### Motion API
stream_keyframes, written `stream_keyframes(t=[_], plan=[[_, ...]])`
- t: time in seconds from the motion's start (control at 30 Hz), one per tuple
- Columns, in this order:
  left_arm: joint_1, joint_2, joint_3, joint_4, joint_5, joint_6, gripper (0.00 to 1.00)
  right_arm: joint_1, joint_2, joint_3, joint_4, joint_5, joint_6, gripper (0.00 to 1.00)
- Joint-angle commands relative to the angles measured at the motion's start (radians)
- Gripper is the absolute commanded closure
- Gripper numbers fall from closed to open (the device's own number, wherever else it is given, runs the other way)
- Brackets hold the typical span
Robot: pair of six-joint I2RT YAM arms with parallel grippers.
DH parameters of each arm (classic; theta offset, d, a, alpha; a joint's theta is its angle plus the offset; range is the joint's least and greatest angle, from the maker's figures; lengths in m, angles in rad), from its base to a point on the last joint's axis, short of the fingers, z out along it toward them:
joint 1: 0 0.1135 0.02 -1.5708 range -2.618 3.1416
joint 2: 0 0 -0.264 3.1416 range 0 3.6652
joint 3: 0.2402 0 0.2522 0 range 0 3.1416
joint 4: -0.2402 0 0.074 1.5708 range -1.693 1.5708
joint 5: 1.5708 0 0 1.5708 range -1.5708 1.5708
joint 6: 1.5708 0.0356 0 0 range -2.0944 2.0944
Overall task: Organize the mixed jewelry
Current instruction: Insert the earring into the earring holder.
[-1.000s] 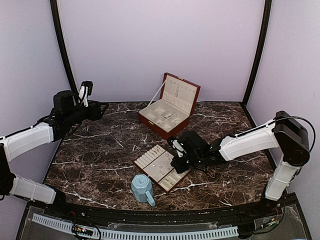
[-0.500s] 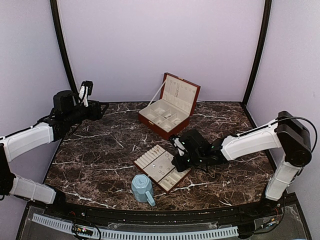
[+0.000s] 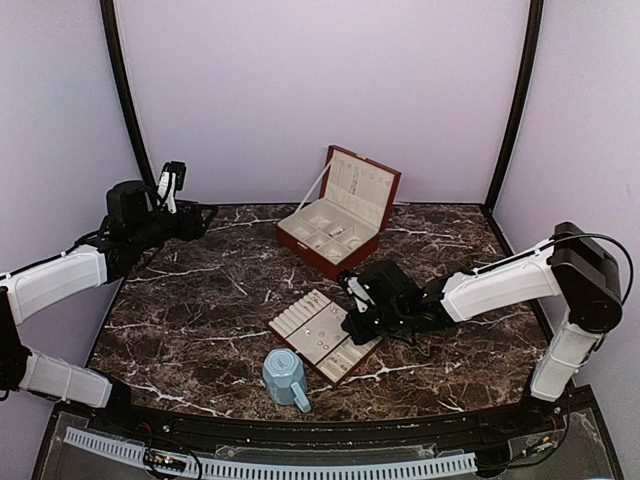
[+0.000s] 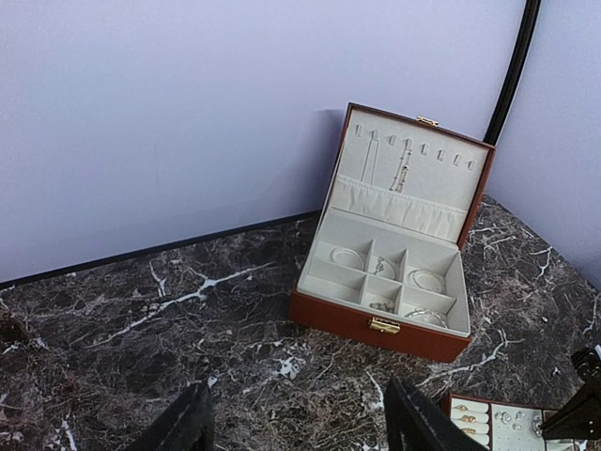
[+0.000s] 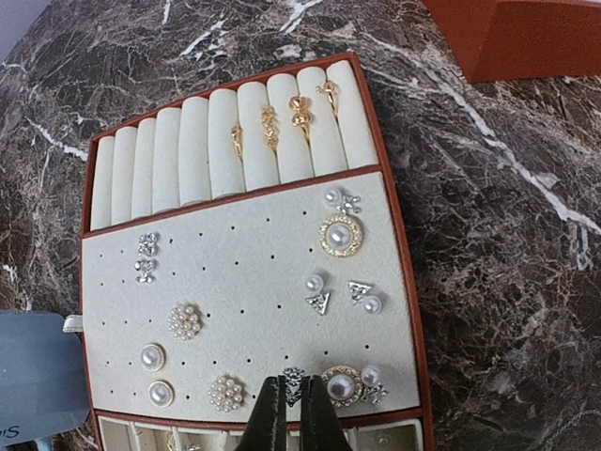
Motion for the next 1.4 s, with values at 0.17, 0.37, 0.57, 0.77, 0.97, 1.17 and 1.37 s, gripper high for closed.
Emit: stream_keyframes(t=[0.17,0.37,0.57,0.77,0.97,1.17,1.37], plan=[[0.005,-0.025,-0.014,0.027,0.013,0.016,0.35,0.0,0.028,-0.027,0.046,0.003,0.01,0.98],[0.005,-0.028,-0.015,0.027,0.01,0.018,0.35,0.0,0.034,-0.027,0.066,0.012,0.009,0.98],[0.005,-0.026,-0.015,0.028,0.012,0.017,0.35,0.0,0.034,-0.026,0.075,0.019,0.008,0.98],[0.005,-0.026,-0.015,0.027,0.012,0.017,0.35,0.0,0.035,-0.035,0.074,0.023,0.009,0.98],[0.005,-0.028,-0.015,0.029,0.014,0.019,0.35,0.001,0.006,-0.075,0.07,0.047,0.001,0.98],[0.005,-0.029,-0.015,0.03,0.014,0.019,0.35,0.002,0.01,-0.09,0.099,0.075,-0.011,0.98],[0.005,-0.031,-0.018,0.032,0.013,0.019,0.35,0.002,0.014,-0.096,0.122,0.097,-0.018,0.98]])
